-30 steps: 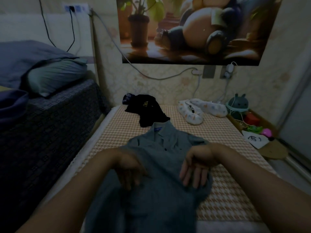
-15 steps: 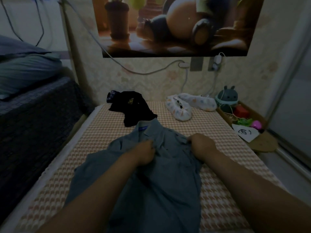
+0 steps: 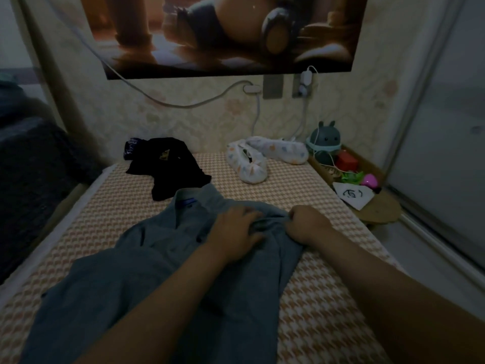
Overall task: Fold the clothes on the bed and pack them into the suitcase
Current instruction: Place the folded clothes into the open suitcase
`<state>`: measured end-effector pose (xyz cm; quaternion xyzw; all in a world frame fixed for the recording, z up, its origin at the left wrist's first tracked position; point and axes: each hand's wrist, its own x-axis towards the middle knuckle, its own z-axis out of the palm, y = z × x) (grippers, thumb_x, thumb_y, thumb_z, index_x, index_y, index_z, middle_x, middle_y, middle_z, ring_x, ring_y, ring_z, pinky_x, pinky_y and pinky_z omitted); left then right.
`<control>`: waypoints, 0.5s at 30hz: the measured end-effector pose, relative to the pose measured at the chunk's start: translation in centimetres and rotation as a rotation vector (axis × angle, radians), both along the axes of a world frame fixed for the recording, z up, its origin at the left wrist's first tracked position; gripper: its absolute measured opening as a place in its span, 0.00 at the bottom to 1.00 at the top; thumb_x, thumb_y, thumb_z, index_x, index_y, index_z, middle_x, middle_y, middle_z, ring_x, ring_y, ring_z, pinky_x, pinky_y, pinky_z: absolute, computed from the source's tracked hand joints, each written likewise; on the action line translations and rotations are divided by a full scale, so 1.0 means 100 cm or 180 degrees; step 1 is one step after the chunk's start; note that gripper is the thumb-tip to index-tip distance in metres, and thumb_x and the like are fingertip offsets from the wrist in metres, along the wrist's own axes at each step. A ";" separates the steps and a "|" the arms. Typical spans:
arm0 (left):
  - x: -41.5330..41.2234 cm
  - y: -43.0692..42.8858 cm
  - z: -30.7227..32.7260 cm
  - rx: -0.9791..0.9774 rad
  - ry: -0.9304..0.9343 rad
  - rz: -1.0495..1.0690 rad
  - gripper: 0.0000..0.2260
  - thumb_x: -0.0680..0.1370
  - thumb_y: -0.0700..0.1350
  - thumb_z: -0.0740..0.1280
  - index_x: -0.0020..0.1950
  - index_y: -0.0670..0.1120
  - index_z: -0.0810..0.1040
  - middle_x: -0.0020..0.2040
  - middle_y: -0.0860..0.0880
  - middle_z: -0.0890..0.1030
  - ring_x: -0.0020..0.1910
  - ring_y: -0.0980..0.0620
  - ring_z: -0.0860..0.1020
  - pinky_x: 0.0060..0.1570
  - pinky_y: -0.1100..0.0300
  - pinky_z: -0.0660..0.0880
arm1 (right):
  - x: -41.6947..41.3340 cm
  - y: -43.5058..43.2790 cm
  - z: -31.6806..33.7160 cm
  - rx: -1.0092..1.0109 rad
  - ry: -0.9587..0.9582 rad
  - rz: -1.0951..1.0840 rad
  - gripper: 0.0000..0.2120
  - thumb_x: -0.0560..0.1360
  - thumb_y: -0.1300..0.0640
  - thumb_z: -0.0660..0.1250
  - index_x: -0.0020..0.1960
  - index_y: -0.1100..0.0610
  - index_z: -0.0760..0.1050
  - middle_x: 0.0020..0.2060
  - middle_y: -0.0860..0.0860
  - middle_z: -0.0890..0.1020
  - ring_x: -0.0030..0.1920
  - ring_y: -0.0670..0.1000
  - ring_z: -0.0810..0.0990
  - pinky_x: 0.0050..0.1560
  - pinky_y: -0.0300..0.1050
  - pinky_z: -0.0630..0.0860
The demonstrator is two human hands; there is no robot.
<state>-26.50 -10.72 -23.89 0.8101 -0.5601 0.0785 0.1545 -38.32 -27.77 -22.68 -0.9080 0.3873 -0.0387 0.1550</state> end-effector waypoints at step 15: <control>-0.001 -0.014 0.024 0.1019 0.0814 0.0166 0.12 0.76 0.49 0.64 0.33 0.49 0.72 0.37 0.49 0.77 0.37 0.50 0.75 0.39 0.58 0.70 | -0.016 0.002 0.010 0.1071 -0.2096 -0.0019 0.10 0.74 0.50 0.71 0.39 0.55 0.80 0.35 0.49 0.83 0.39 0.48 0.81 0.42 0.45 0.78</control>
